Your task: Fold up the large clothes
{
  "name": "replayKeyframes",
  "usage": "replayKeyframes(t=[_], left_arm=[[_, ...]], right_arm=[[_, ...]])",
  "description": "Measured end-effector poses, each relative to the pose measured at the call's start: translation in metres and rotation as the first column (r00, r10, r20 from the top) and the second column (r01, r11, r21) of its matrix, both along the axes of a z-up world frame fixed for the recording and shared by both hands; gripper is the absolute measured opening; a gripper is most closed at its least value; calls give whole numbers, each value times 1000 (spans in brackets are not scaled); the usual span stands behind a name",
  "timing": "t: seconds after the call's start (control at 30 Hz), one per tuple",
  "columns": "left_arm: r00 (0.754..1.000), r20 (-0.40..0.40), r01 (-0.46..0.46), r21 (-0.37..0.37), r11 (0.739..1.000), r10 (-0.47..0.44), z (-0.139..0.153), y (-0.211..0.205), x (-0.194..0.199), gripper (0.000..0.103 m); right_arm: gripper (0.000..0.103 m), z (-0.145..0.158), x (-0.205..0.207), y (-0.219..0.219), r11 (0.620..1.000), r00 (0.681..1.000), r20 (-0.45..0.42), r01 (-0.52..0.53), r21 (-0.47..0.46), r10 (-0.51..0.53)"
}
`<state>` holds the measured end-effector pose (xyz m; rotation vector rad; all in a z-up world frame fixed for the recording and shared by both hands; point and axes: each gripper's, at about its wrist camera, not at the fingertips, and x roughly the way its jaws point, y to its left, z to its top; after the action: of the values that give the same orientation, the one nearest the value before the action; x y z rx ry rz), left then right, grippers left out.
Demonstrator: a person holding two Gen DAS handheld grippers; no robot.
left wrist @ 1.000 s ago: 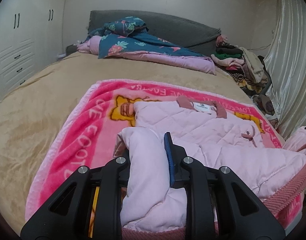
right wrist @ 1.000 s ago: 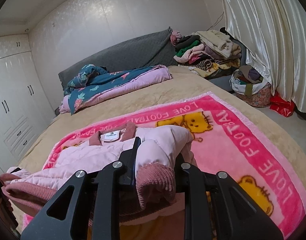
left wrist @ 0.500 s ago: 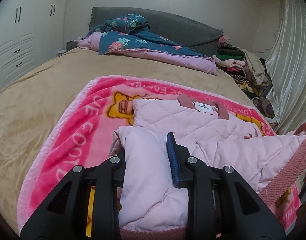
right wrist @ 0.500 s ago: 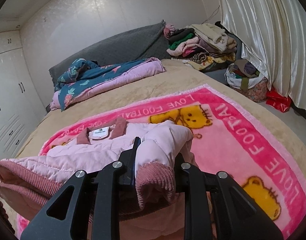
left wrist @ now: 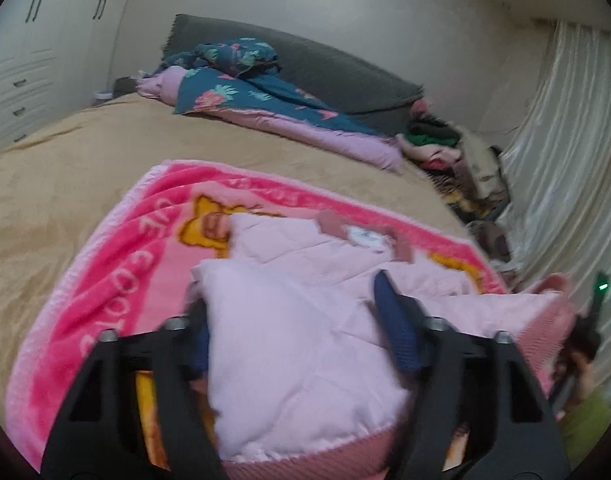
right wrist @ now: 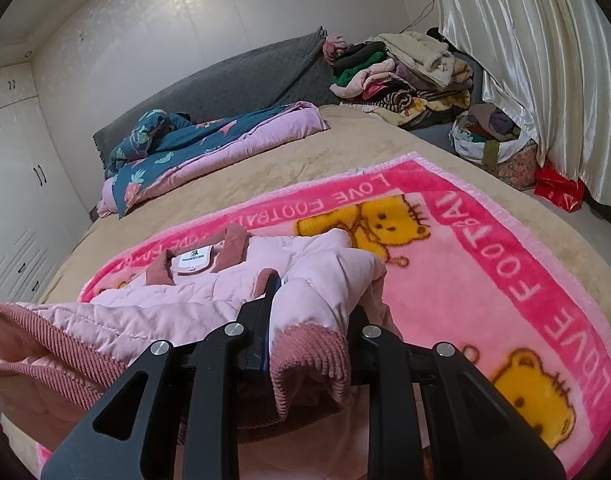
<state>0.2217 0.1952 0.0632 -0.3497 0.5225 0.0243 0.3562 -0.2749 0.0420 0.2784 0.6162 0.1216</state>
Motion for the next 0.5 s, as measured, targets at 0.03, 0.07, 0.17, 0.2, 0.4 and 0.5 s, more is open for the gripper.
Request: replayKeyframes(t=[0.03,0.07,0.17,0.2,0.4,0.5], left_arm=[[1000,6,2,12,1000,-3,3,-3,-1,63],[1000,9,4,19,1000,-4,5,-6,-1,63],[1000,28,2,-5,1000,-2,9,-7,-4,68],[999,35,0,-11,1000,1,10,-7,-5,68],[993,114,-37,4,999,36,25,-4,-18,80],[984,158,-94,72,993,82,32,-6,-26,81]], right_arm=[[21,0,1,0,1000,1000,-3,2,2,-2],[21,0,3,-1,1000,1000,-7,4,7,-3],[21,0,7,0,1000,1000,-10,6,5,-6],[21,-1,5,-1,1000,1000,-10,6,9,-6],[21,0,8,-1,1000,1000,-13,10,12,-10],[21,2,10,1,1000,1000,-14,3,10,-3]])
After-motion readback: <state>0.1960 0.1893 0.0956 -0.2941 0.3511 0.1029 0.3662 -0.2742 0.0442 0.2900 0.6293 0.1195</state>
